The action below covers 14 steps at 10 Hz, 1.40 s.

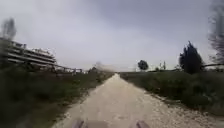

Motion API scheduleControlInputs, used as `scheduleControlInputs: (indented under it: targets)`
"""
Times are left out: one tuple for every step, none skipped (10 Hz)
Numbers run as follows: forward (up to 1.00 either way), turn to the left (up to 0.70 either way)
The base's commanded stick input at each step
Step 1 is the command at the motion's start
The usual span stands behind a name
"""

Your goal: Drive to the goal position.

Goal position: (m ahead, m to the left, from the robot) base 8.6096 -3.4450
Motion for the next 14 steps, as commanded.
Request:
scheduleControlInputs:
  targets:
    - [1.0,0.0]
    - [1.0,0.0]
    - [1.0,0.0]
    - [0.99,-0.29]
    - [0.97,-0.39]
    - [0.97,-0.18]
    - [0.97,0.0]
    - [0.97,0.0]
    - [0.97,0.0]
    - [0.97,0.0]
    - [0.97,-0.13]
    - [0.97,-0.3]
    - [0.97,-0.39]
    - [0.97,-0.22]
